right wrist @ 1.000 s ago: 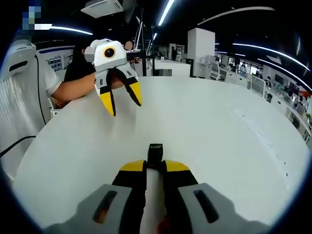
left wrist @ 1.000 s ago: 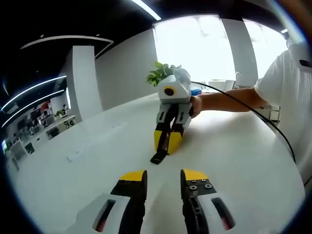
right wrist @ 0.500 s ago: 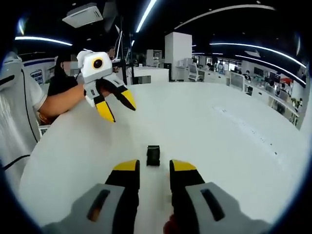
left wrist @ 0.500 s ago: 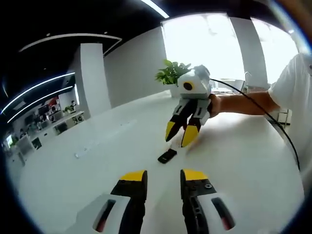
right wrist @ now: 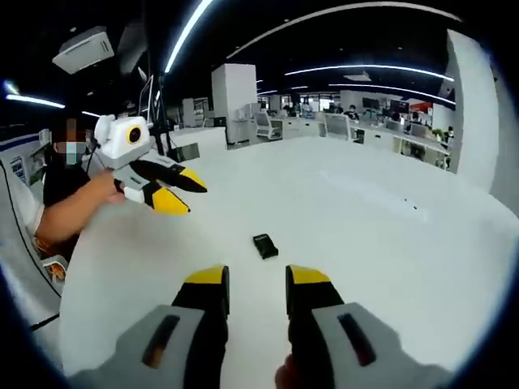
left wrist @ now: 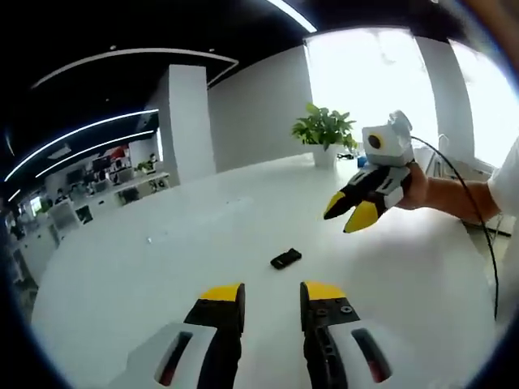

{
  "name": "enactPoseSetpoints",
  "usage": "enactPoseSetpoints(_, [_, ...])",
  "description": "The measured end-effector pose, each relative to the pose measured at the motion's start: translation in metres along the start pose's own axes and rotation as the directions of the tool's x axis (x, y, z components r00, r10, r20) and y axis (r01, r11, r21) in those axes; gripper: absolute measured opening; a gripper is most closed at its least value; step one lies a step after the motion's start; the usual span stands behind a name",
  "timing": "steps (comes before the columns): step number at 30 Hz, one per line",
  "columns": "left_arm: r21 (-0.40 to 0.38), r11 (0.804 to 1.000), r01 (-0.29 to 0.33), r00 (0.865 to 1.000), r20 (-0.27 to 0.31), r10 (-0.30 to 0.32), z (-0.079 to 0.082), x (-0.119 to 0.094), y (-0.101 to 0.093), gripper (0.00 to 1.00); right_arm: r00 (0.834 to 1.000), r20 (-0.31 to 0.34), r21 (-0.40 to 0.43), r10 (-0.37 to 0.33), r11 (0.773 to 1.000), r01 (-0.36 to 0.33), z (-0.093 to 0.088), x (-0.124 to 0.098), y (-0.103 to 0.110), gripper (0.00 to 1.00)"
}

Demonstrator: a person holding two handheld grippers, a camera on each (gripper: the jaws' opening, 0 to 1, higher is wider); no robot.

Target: Snap the two parts of the plastic buckle together until the buckle closes and remains connected.

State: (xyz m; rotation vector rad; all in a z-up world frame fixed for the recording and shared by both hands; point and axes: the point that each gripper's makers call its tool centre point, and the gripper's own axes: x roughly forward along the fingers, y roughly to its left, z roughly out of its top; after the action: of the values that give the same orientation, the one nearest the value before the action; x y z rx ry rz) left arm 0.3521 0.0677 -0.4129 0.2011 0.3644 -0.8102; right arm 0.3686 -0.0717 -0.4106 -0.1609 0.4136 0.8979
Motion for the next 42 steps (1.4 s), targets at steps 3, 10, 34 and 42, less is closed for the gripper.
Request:
enactPoseSetpoints(3, [-0.05,0.997,-0.063,0.998,0.011,0.064,-0.001,-0.01,0.005,0.27,0.999,0.001,0.015,-0.039,0.999,0.039,-0.001,-0.007,-0.003,0.28])
enactPoseSetpoints(10, [-0.151,0.971,-0.188,0.982,-0.006,0.189,-0.015,-0.033,0.012,0.27,0.981,-0.013,0.089,-0.196,0.977,0.196,-0.023,-0.033,-0.012,0.29])
enactPoseSetpoints(34, [-0.225,0.902,-0.369,0.924,0.017,0.382,-0.04,-0.115,-0.01,0.29,0.919,0.04,0.175,-0.392,0.908,0.38,-0.051,-0.126,0.034,0.36])
enactPoseSetpoints(42, [-0.228,0.886,-0.405,0.908,0.01,0.418,-0.051,-0.144,-0.019,0.29,0.907,0.011,0.188,-0.421,0.892,0.411,-0.068,-0.146,0.056,0.37])
